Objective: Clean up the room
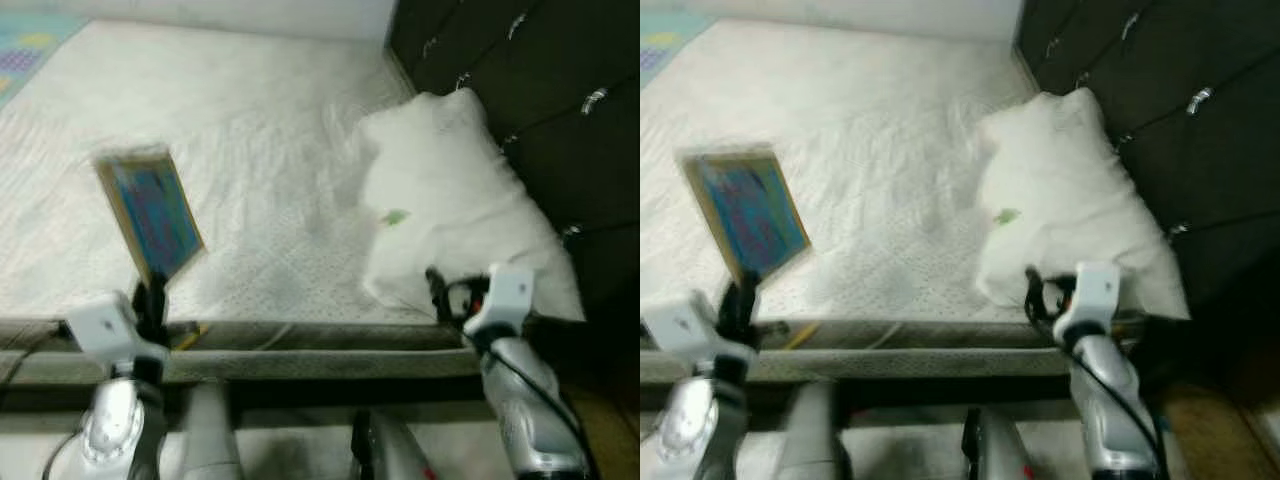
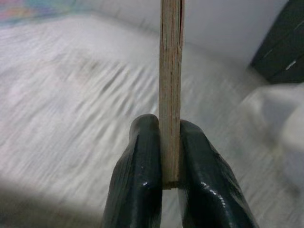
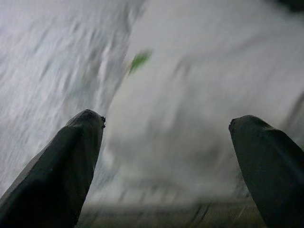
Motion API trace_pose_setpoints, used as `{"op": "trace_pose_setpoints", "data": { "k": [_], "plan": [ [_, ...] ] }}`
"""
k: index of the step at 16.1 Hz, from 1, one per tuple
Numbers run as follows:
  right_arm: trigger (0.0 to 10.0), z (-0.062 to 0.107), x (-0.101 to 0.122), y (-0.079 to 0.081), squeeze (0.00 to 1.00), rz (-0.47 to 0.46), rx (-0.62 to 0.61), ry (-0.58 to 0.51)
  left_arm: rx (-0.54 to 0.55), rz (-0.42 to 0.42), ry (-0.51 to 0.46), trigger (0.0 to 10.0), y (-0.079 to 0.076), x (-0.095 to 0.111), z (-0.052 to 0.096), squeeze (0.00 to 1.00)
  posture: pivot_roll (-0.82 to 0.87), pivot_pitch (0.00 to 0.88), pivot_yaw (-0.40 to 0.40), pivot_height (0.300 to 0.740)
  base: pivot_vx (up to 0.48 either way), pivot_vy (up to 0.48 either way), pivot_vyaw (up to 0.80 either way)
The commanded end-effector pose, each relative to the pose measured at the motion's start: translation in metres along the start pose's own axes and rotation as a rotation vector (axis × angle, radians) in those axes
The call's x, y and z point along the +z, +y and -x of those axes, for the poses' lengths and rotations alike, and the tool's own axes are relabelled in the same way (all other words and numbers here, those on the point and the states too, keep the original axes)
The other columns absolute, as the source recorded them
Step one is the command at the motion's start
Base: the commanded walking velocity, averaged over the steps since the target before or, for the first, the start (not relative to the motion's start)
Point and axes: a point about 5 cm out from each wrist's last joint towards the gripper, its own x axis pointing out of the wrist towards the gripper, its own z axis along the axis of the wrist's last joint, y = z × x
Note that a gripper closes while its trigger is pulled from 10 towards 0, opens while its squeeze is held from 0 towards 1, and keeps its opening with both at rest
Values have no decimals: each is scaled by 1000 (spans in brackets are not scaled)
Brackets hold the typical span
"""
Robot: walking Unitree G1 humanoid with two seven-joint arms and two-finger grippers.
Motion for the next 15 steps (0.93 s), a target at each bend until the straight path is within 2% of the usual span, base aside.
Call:
{"op": "trace_pose_setpoints", "data": {
  "k": [1, 4, 15],
  "plan": [
    [10000, -2, 5, 1, 0, 11, 12, -16, -18, -3, -75, 10000, -3, 16, -5, 0, 33, 136, -114, 596, 0, 0, 0],
    [10000, -2, 5, 2, 0, 16, 15, -16, -20, 0, -75, 10000, -3, 16, -5, 0, 34, 135, -115, 596, 0, 0, 0],
    [10000, -3, 5, 2, 0, 22, 12, -14, -62, 21, -70, 10000, -11, 15, -5, 0, 32, 137, -114, 596, 328, 0, 0]
  ]
}}
